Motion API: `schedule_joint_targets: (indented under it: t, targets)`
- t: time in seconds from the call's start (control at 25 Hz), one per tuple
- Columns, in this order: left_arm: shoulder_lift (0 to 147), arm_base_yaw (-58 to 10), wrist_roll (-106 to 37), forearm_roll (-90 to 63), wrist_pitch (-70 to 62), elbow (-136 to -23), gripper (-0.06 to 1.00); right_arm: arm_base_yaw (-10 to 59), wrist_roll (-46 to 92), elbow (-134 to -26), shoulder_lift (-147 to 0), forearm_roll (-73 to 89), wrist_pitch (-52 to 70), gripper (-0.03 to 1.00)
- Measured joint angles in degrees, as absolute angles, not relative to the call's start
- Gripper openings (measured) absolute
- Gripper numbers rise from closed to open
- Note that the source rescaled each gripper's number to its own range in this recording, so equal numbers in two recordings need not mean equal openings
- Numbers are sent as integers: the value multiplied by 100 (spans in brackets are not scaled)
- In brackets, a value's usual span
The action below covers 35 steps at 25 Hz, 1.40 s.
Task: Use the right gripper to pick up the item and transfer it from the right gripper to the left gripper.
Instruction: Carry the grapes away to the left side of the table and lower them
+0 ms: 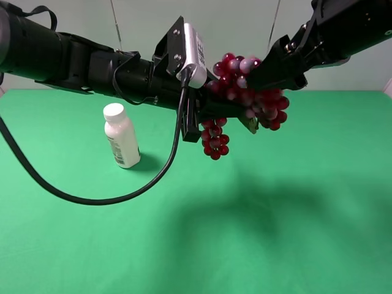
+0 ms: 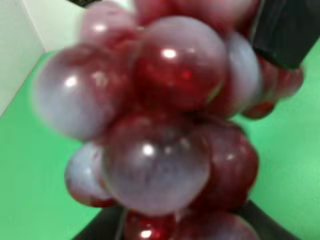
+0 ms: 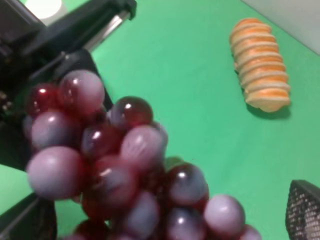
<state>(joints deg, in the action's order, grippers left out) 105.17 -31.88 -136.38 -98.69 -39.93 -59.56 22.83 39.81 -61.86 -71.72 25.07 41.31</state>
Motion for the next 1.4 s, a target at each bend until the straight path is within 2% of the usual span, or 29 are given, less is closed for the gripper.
schedule_joint_targets:
  t: [0.24,0.52,0.92,1.04,1.28,1.4]
  targets:
    - [10517,-3188,-13638,-9869,-3993,-5956,0,2283,3297,-6186,-7014,1786,4131,100]
    - [10517,-3188,-13638,-9869,-3993,-5956,0,2283,1316,-6186,-6785,591,4194,100]
    - [10517,-3188,-13638,-9863,-4009,-5956,0,2249,-345,-6186,-6380,-1015,5294,100]
    - [10517,-3188,-13638,-9863,-4064,-5956,0,1944,-592,-6186,-6049,-1136,5417,100]
    - [10517,-3188,-13638,-9863,-4195,-5956,0,801,-640,-6186,-5434,-1169,5580,100]
    - [10517,-3188,-13638,-9863,-4288,-5956,0,469,-640,-6034,-5130,-1151,5637,100]
